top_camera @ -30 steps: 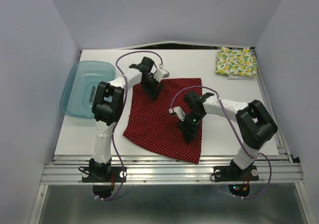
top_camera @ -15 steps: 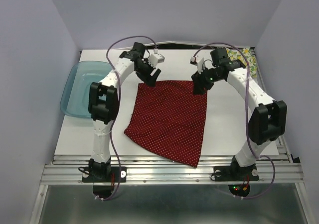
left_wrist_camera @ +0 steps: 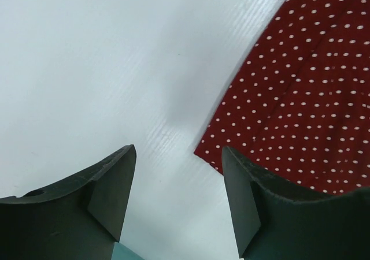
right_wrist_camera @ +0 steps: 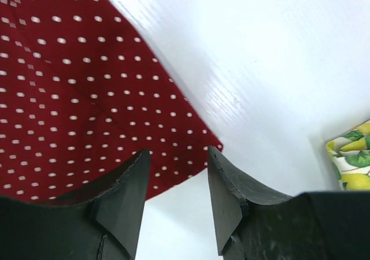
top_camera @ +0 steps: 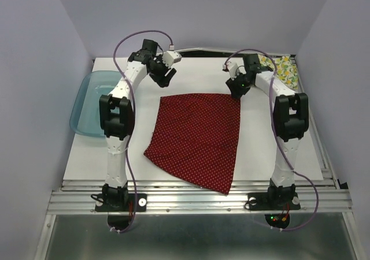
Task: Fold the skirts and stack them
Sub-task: Flatten the skirt out
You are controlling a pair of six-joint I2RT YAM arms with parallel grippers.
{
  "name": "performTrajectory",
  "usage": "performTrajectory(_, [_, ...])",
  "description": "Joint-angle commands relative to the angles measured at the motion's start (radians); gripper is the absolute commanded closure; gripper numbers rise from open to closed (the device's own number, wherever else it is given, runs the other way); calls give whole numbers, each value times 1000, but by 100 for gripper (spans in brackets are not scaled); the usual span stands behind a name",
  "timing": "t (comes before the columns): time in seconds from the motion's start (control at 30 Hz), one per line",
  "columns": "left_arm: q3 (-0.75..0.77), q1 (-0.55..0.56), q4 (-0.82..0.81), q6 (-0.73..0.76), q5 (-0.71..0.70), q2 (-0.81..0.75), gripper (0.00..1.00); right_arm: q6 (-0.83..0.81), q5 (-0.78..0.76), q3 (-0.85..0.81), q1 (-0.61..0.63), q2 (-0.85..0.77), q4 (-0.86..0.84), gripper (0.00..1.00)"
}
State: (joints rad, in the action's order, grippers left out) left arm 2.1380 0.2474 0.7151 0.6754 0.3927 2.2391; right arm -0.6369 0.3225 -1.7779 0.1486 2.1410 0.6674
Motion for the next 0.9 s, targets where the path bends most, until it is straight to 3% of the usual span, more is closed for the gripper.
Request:
performTrajectory(0.0, [72, -40, 35, 49, 37, 45, 28, -109, -25, -43, -14, 20, -88, 51])
performTrajectory(0.27, [62, -42, 64, 76, 78, 108, 28, -172, 32, -8, -32, 82, -84, 52])
performTrajectory(0.43, [23, -42, 64, 78, 104, 122, 29, -190, 66, 9, -32, 88, -78, 60])
performTrajectory(0.8, [2, -45, 81, 88, 130, 169, 47, -216, 64, -24, -32, 112, -55, 72])
performTrajectory(0.87, [7, -45, 86, 92, 129, 177, 51, -222, 61, -43, -32, 122, -51, 78])
